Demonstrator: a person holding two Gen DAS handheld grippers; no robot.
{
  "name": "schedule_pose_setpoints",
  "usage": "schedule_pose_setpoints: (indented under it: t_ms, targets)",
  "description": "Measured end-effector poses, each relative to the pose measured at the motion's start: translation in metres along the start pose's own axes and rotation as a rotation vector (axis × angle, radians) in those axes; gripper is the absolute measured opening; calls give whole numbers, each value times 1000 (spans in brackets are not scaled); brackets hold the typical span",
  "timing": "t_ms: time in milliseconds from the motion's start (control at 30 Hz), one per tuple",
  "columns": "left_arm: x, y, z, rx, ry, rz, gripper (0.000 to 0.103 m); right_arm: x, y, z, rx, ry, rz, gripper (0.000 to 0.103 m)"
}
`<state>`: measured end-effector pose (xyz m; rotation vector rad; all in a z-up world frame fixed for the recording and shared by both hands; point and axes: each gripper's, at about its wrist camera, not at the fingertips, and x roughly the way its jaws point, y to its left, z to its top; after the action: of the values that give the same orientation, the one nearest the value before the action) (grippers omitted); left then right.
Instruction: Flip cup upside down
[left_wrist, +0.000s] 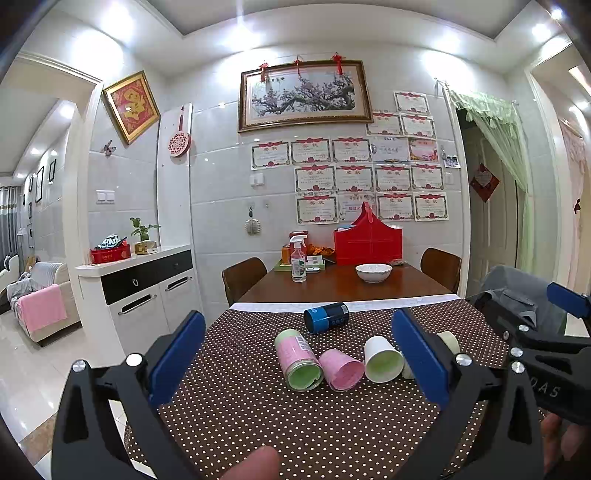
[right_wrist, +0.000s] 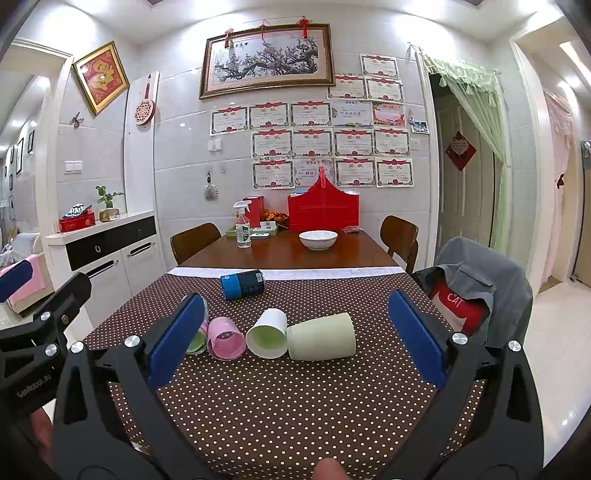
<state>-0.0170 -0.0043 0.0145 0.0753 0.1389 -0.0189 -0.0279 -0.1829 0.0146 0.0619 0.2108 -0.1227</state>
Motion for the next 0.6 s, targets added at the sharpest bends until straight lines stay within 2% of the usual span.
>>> schedule_pose_setpoints:
  t_ms: [367, 600]
  targets:
    - [5, -2, 0, 5, 10, -1, 99, 12, 11, -1, -11, 21, 14, 97]
    - [41, -5, 8, 46, 62, -29, 99, 46, 10, -2, -30, 89, 54, 97]
